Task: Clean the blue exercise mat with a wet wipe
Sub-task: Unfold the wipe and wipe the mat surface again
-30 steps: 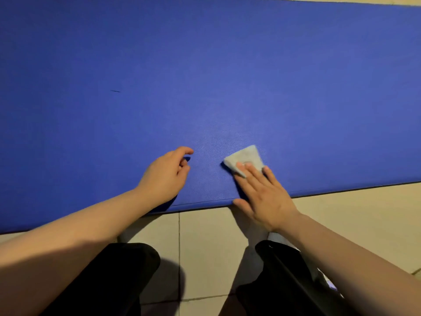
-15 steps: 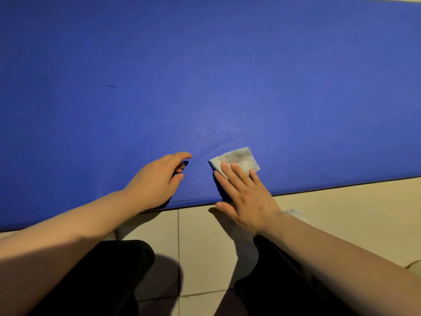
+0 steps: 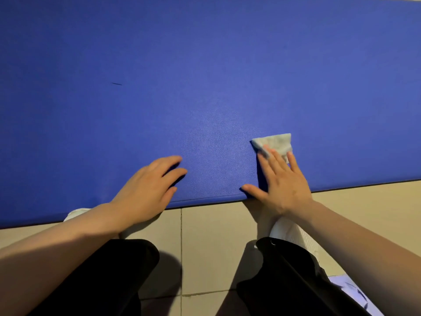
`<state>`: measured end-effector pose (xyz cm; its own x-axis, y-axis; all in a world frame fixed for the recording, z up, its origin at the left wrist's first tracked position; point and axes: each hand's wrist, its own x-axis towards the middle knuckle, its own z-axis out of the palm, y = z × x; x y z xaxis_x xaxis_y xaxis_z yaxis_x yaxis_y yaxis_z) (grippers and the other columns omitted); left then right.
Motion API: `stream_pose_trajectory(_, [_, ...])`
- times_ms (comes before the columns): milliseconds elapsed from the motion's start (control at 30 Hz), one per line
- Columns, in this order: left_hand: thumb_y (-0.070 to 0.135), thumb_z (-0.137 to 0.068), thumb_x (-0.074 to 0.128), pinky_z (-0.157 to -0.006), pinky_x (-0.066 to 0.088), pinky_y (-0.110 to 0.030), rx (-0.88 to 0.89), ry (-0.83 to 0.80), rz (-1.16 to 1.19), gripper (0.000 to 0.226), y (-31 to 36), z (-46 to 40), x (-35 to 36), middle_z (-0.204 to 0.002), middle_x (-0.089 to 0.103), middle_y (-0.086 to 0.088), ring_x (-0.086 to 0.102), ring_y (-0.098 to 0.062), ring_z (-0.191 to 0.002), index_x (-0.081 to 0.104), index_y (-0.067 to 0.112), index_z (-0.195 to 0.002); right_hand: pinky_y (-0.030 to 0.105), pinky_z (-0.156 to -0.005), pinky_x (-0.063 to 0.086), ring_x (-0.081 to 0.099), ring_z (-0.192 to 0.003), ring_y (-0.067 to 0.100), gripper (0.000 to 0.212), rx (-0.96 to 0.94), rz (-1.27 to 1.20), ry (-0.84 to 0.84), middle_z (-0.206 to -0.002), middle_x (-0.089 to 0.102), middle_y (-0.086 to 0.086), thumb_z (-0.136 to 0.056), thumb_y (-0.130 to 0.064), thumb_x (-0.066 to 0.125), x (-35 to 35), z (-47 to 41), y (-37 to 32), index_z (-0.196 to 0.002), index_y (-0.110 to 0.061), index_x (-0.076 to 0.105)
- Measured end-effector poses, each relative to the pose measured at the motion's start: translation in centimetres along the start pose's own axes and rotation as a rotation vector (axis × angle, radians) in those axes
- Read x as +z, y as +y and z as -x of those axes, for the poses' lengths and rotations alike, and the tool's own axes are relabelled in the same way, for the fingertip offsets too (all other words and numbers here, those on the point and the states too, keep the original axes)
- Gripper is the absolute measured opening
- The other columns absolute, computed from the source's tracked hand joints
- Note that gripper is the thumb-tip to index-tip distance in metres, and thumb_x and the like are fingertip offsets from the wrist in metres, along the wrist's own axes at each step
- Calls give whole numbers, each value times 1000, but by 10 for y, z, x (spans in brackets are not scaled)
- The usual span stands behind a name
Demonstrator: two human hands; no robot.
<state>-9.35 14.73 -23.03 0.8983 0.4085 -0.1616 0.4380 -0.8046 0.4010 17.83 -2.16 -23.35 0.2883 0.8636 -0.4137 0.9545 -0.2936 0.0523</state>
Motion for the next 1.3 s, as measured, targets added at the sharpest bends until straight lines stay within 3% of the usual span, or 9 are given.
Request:
stream_pose_trajectory(100, [54, -89, 41, -102, 33, -65, -155, -77, -183, 61, -26, 3, -2, -152, 35, -15, 29, -33, -138, 56, 15, -133, 50, -113, 20, 37, -141, 30, 99, -160, -38, 0, -152, 39, 14, -91, -76, 10, 5, 10, -26, -134, 1, 56])
stream_pose_trajectory(267, [82, -83, 2, -111, 15, -65, -291, -186, -197, 87, -44, 8, 5, -163, 9, -6, 8, -29, -149, 14, 32, -152, 43, -121, 18, 22, -148, 27, 77, -511, -213, 28, -159, 28, 11, -100, -60, 16, 16, 19, -80, -148, -4, 39])
stream_pose_trajectory(467, [74, -91, 11, -102, 28, -70, -295, -173, -220, 80, -38, 8, 10, -159, 23, -14, 20, -34, -144, 30, 25, -151, 33, -114, 21, 47, -134, 32, 82, -147, -217, 85, -144, 49, 16, -100, -63, 11, -3, -8, -15, -140, -2, 49])
stream_pose_trajectory(633, [70, -94, 14, -100, 30, -70, -284, -132, -235, 75, -36, 6, 12, -157, 27, -16, 20, -34, -142, 30, 23, -150, 23, -117, 2, 17, -149, 21, 92, -36, -236, 53, -161, 21, 5, -88, -72, 3, -20, -18, 3, -154, -11, 25])
stream_pose_trajectory(767, [71, -93, 14, -101, 28, -69, -273, -145, -224, 75, -38, 6, 13, -157, 27, -14, 19, -32, -143, 30, 24, -150, 40, -89, 50, 55, -121, 26, 59, -126, -244, 208, -145, 51, 2, -96, -47, 35, -30, -24, -12, -143, -14, 48])
stream_pose_trajectory(833, [72, -91, 16, -103, 27, -69, -282, -153, -199, 78, -37, 5, 11, -157, 27, -14, 18, -32, -144, 34, 24, -149, 36, -72, 48, 60, -101, 26, 41, -1, -349, 344, -124, 65, 0, -97, -37, 50, -48, -29, -16, -134, -21, 58])
stream_pose_trajectory(967, [67, -87, 27, -109, 29, -52, -360, 1, 92, 74, -20, -10, -16, -150, 41, -6, 34, -28, -140, 47, 22, -143, 40, -74, 54, 59, -91, 22, 20, 307, -944, 258, -97, 65, 0, -94, -21, 63, -78, -39, -20, -113, -26, 69])
stream_pose_trajectory(1133, [33, -91, 63, -86, 40, -9, -390, 74, 845, 48, 35, -56, -60, -124, 56, 10, 53, 4, -111, 41, 39, -133, 24, -53, 53, 67, -74, 11, 32, 227, -1592, -27, -99, 68, 7, -90, 9, 58, -101, -27, -45, -99, -21, 68])
stream_pose_trajectory(1300, [8, -85, 71, -86, 51, -26, -491, -28, 1264, 58, 60, -65, -63, -86, 68, 1, 68, -13, -82, 45, 36, -129, 26, -58, 56, 68, -77, 12, 34, 191, -1729, -160, -97, 70, 1, -91, 7, 57, -109, -16, -43, -107, -20, 67])
